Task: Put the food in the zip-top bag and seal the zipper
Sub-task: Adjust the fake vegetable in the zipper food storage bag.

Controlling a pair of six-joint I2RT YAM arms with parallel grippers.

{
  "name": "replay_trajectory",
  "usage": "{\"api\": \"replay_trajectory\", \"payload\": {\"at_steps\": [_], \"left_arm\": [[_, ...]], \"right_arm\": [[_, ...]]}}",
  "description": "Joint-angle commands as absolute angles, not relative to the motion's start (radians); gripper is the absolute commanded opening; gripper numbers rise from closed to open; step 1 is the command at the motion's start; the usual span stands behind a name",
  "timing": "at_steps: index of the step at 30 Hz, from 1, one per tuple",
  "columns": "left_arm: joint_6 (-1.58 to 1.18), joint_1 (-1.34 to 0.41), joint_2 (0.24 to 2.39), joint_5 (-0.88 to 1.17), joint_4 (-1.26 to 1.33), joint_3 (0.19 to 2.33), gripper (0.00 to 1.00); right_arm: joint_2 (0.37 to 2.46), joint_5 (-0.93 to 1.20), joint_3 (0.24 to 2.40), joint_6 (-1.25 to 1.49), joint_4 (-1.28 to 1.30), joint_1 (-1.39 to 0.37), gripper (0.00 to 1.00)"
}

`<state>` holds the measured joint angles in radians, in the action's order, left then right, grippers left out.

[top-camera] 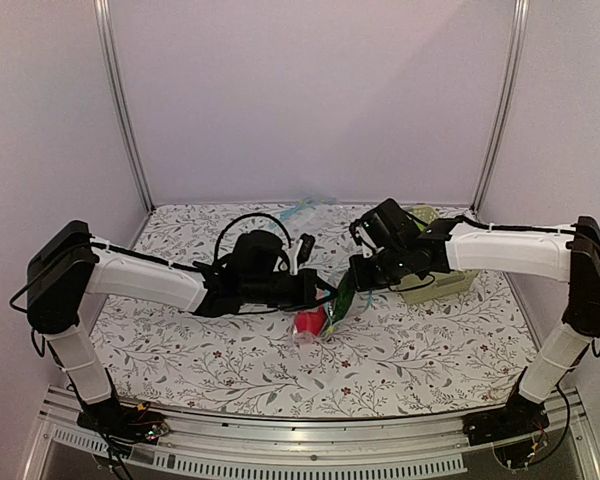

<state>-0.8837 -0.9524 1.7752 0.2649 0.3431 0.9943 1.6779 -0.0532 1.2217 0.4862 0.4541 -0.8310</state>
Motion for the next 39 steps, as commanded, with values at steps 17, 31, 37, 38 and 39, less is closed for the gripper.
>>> {"api": "replay_trajectory", "payload": {"at_steps": [17, 31, 37, 38, 39], "left_arm": [[-0.914, -0.888, 1.753, 0.333, 0.412, 0.956, 0.0], [-0.875, -0.867, 1.716, 0.362, 0.358, 0.94, 0.0], [-0.855, -0.867, 1.692, 0.352, 0.316, 0.936, 0.0], [-0.85, -0.867, 1.688, 0.35, 0.308, 0.936, 0.0], [-0.847, -0.867, 1.684, 0.348, 0.302, 0.936, 0.0]], "right_arm": [[1.609, 0.02, 1.183, 0.472, 0.412, -0.839, 0.28], [1.453, 0.005, 1.267, 0.45, 0.632, -0.828, 0.52], [1.54, 0.005, 1.295, 0.464, 0.64, -0.813, 0.57], [1.551, 0.005, 1.299, 0.464, 0.641, -0.813, 0.58], [1.566, 0.006, 1.306, 0.464, 0.64, -0.813, 0.59]]}}
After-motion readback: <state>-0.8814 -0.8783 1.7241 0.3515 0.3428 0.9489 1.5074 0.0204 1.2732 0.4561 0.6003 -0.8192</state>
